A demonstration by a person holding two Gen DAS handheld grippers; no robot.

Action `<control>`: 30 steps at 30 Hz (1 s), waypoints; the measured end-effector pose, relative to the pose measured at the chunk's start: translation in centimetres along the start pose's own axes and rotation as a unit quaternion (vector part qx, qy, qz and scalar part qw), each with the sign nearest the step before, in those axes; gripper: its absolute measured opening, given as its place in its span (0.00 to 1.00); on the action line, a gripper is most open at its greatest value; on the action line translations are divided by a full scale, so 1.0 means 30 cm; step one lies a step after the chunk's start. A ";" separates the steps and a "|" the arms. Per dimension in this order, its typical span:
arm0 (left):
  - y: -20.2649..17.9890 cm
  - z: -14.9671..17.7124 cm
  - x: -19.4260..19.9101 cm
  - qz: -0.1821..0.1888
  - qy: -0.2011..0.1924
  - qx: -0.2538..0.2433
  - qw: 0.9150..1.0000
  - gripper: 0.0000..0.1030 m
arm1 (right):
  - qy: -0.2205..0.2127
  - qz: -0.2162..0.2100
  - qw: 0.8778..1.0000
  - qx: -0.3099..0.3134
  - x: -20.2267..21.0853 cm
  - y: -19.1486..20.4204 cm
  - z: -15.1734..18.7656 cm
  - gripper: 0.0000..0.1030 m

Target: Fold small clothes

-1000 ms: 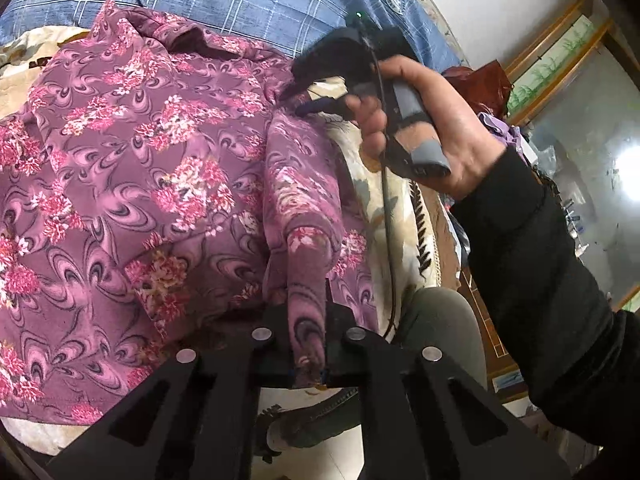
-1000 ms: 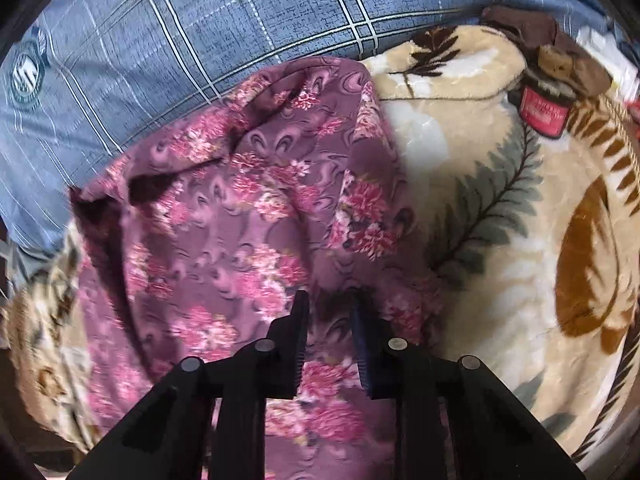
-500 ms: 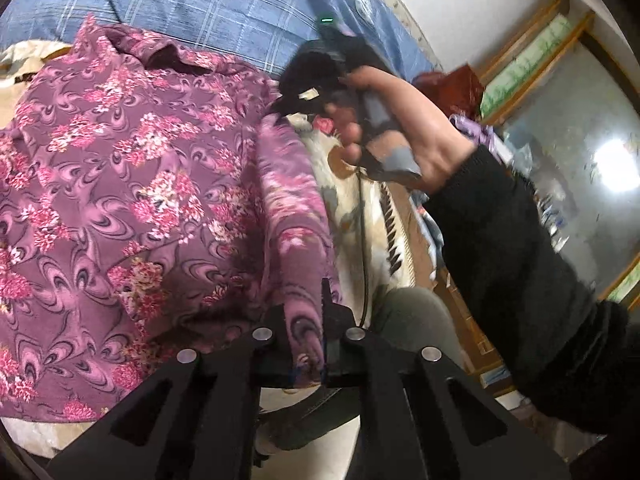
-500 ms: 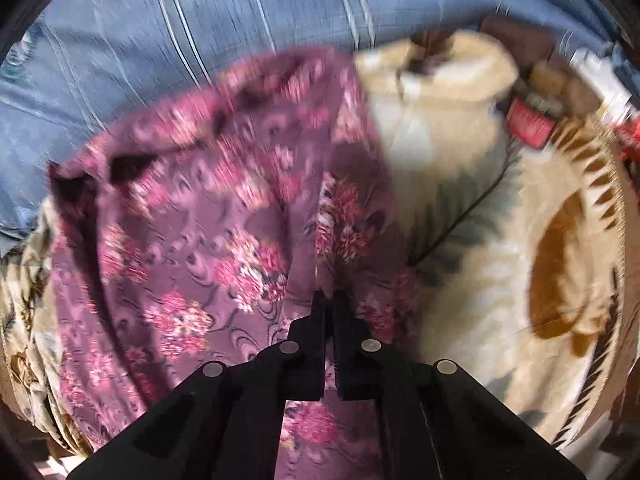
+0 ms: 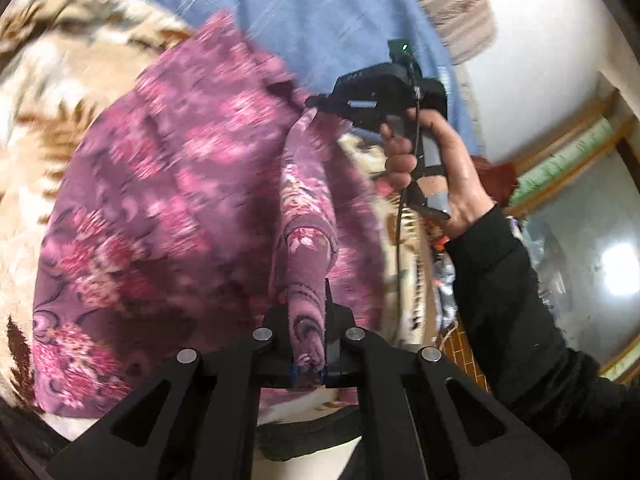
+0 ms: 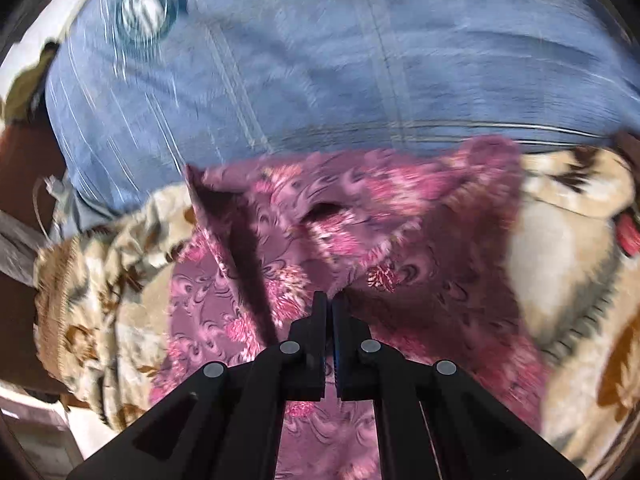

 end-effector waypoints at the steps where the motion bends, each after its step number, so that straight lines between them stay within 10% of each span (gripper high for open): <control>1: 0.052 0.008 -0.020 -0.007 0.003 0.018 1.000 0.05 | 0.005 0.002 1.000 0.006 -0.044 0.016 -0.001 0.03; 6: 0.179 0.031 -0.051 -0.050 0.030 0.064 0.996 0.06 | 0.014 -0.056 0.998 -0.001 -0.139 0.036 0.072 0.17; 8: 0.154 0.024 -0.038 -0.045 0.032 0.050 0.997 0.06 | -0.004 -0.093 0.996 0.000 -0.061 0.034 0.099 0.45; 11: 0.133 0.024 -0.033 -0.067 0.039 0.023 0.997 0.06 | -0.067 -0.085 0.994 0.009 0.123 -0.049 0.165 0.61; 18: 0.169 0.026 0.021 -0.125 0.027 0.010 0.992 0.06 | -0.087 -0.106 0.989 -0.059 0.298 -0.349 0.536 0.61; 21: 0.238 0.041 0.092 -0.205 0.020 0.018 0.978 0.16 | -0.077 -0.104 0.987 -0.095 0.293 -0.424 0.677 0.61; 25: 0.231 0.073 0.220 -0.203 -0.016 0.038 0.978 0.48 | -0.065 -0.092 0.987 -0.113 0.311 -0.476 0.843 0.61; 30: 0.245 0.128 0.253 -0.224 -0.012 0.042 0.974 0.50 | -0.041 -0.069 0.991 -0.105 0.313 -0.503 0.995 0.61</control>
Point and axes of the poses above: each gripper's, at about its wrist camera, not at the fingertips, and x roughly against the way its jaws point, y to its left, z to its underside, the point moved 8 cm from there along -x, roughly the way its jaws point, and after that the axes turned 6 degrees about z, right-handed, at the moved point
